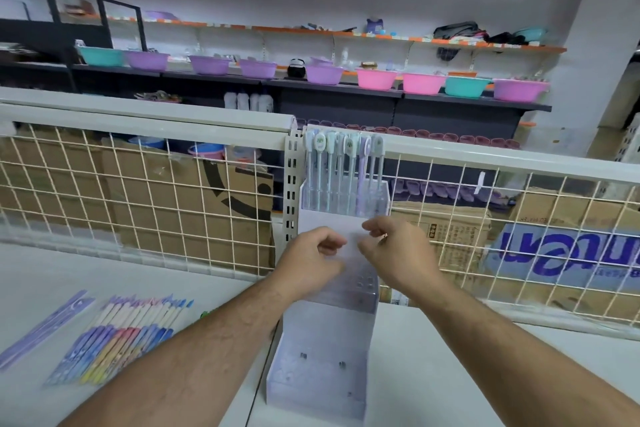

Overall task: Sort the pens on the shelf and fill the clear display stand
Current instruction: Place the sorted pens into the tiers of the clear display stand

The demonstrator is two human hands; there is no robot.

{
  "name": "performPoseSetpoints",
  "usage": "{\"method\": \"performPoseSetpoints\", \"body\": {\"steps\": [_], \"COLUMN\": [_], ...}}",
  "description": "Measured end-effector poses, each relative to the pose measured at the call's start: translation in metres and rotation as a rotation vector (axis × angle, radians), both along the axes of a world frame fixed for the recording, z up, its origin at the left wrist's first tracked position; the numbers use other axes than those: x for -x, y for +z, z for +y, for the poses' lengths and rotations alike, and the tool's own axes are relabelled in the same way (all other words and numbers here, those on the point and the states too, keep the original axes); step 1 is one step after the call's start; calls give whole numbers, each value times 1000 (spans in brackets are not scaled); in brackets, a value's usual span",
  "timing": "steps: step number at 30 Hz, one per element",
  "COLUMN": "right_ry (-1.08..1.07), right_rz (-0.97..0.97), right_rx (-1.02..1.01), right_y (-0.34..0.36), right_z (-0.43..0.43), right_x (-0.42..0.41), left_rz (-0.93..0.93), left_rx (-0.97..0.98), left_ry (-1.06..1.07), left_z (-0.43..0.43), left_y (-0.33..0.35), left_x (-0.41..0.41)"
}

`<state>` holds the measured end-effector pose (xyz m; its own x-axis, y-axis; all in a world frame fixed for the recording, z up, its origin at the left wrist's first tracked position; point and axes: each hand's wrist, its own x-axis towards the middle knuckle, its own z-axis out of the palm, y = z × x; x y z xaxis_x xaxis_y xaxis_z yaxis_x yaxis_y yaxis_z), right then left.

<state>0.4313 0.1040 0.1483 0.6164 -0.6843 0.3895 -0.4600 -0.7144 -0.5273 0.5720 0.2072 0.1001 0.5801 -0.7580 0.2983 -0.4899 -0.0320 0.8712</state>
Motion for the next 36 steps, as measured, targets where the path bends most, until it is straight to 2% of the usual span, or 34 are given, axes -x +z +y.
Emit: {"method": "performPoseSetpoints", "body": {"steps": [4, 10, 16, 30, 34, 36], "right_ry": [1, 21, 73, 277, 309, 322], "right_rz": [109, 170, 198, 329, 379, 385], "right_rx": [24, 102, 160, 28, -22, -46], "right_y": [-10, -20, -33, -113, -126, -131], "right_z": [9, 46, 117, 295, 319, 323], "right_x": [1, -16, -72, -243, -276, -288], "left_rz": [-159, -190, -199, -179, -118, -144], "left_rx": [-56, -67, -87, -366, -413, -461], "left_ry": [-9, 0, -47, 91, 177, 245], "left_z": [14, 55, 126, 326, 359, 369], "left_y": [-2, -9, -22, -99, -118, -125], "left_x": [-6, -34, -86, -245, -279, -294]}}
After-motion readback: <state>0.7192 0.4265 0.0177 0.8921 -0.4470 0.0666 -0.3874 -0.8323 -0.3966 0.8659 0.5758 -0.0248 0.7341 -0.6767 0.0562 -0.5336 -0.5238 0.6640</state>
